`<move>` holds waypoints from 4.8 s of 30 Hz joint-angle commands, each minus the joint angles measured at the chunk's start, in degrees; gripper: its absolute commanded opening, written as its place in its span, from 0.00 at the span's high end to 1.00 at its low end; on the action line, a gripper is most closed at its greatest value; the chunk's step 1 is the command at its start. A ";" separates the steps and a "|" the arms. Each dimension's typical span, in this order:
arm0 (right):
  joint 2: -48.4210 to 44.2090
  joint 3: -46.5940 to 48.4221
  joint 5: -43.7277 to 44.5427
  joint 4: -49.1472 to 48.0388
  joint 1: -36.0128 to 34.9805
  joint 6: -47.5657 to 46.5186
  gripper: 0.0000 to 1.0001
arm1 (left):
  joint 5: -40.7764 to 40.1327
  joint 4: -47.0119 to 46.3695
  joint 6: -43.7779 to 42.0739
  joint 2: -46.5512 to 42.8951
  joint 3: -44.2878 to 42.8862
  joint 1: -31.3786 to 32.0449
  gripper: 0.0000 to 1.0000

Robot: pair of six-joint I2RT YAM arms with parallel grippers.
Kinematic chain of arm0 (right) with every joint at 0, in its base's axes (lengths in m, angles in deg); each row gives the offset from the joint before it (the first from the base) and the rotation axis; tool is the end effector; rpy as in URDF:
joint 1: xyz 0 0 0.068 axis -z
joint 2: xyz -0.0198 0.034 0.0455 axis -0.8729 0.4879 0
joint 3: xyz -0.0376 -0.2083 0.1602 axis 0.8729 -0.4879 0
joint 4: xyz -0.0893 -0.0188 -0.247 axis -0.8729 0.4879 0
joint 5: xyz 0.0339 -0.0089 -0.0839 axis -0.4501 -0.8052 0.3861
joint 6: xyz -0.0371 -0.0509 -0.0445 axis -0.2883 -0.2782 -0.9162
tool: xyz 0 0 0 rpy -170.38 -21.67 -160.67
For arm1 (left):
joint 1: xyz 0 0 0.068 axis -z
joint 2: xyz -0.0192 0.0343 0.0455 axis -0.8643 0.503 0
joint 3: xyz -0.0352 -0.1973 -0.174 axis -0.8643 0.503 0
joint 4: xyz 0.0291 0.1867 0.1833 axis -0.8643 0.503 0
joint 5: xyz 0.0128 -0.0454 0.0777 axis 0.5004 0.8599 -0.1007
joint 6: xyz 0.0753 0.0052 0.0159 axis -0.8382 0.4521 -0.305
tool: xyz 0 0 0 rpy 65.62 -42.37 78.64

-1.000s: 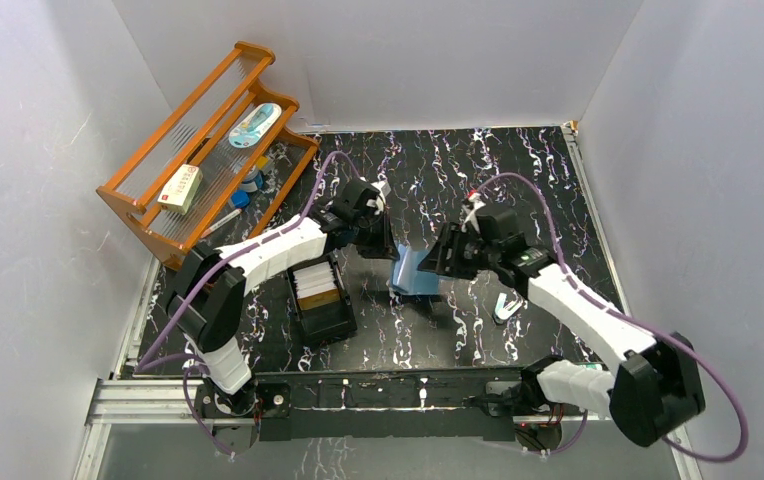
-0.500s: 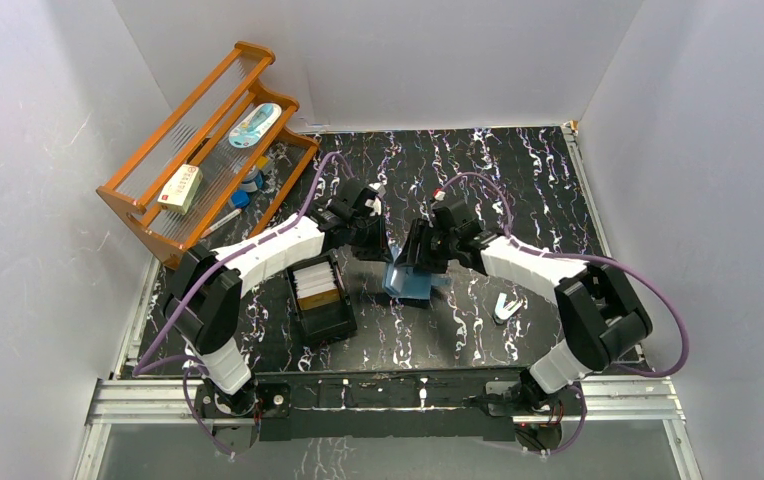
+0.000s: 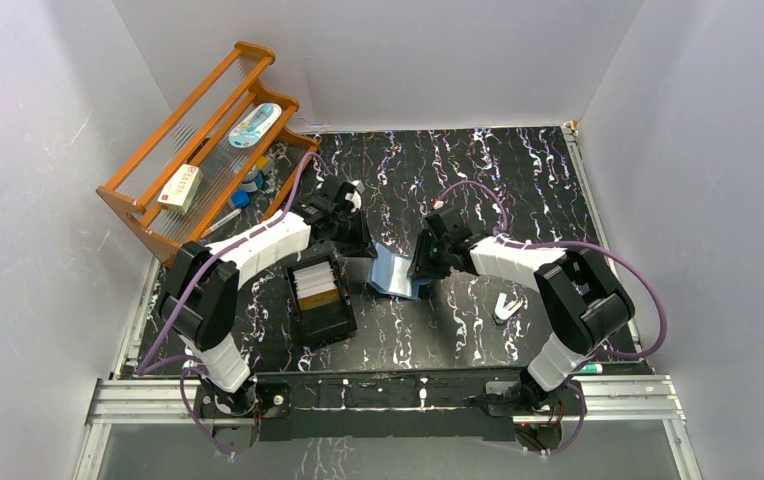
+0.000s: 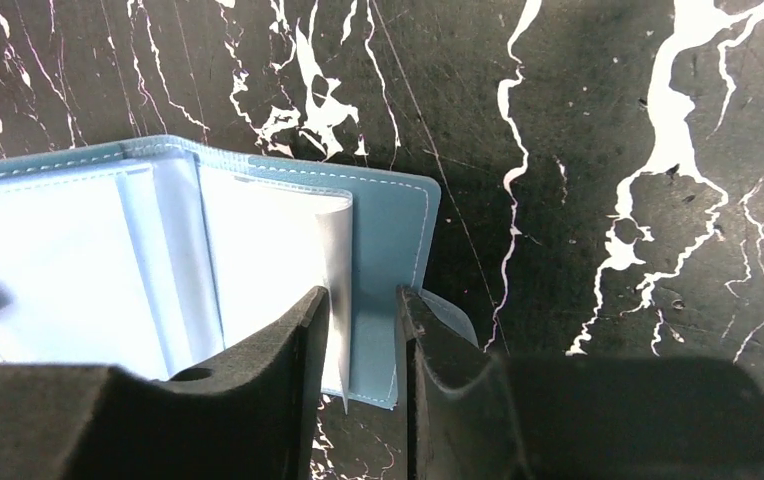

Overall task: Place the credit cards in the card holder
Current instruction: Turn over the card slot in the card holder.

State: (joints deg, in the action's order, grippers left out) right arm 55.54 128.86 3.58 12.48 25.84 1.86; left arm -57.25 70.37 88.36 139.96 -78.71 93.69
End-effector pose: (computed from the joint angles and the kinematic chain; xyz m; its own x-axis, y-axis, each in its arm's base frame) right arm 0.2803 0.2001 0.1311 -0.8792 0.1709 -0.4448 -0.0425 0.9017 0.4303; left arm 0.3146 -0.2318 0.2005 -0.9000 -0.1002 -0.4243 0.1741 0.8098 -0.5603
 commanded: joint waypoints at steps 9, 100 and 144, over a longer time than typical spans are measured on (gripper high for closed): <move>-0.61 -3.06 8.85 3.41 -2.41 -0.79 0.64 | 6.13 -6.70 -1.62 -1.61 4.49 -3.51 1.00; 5.08 -6.76 -3.73 -24.50 -4.68 -1.39 0.72 | 17.89 -7.89 -2.90 0.84 7.01 -5.16 1.00; 6.13 -11.36 -7.97 -29.28 -2.41 -2.87 0.89 | 31.42 -31.35 2.46 -0.31 15.57 -5.16 0.88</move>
State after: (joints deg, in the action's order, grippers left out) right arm 60.61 119.00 -6.17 -19.58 23.30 0.48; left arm -31.55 42.65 89.89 142.13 -63.17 88.12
